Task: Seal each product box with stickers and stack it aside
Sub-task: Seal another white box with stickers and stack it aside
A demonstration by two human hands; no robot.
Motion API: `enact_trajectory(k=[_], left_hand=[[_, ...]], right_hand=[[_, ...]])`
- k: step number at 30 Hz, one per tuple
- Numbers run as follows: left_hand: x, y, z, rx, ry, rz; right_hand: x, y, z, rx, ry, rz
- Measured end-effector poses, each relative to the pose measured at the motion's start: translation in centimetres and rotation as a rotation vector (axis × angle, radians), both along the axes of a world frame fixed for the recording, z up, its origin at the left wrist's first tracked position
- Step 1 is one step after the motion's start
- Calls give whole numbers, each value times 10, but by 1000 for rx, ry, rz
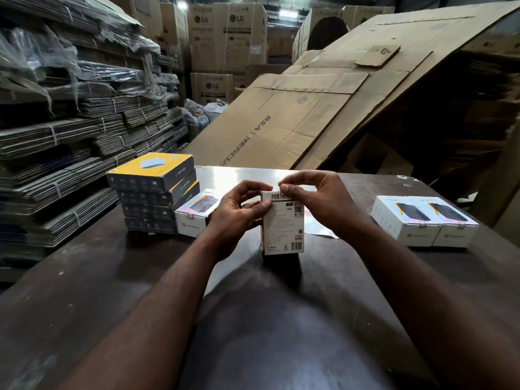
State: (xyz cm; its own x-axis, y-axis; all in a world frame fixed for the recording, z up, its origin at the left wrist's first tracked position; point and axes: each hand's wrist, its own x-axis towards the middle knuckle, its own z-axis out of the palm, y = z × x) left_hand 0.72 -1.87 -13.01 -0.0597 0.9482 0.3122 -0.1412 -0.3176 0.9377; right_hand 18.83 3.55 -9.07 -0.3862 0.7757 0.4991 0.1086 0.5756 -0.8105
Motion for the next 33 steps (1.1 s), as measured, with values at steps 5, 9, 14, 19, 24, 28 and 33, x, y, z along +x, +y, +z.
enact_trajectory(k=[5, 9, 14, 19, 24, 28, 33], left_hand=[[1, -1, 1, 15, -3, -6], [4, -2, 1, 30, 8, -22], [3, -2, -1, 45, 34, -37], [3, -2, -2, 46, 17, -69], [2, -1, -2, 54, 30, -71], [2, -1, -2, 52, 40, -57], [1, -1, -3, 57, 38, -54]], right_hand=[[4, 3, 3, -37, -54, 9], [6, 2, 6, -134, -37, 49], [-1, -1, 4, -433, 53, 72], [-8, -4, 6, -684, 135, 95], [-15, -6, 4, -668, 129, 11], [-15, -4, -1, -645, 110, -3], [-15, -4, 0, -626, 64, 56]])
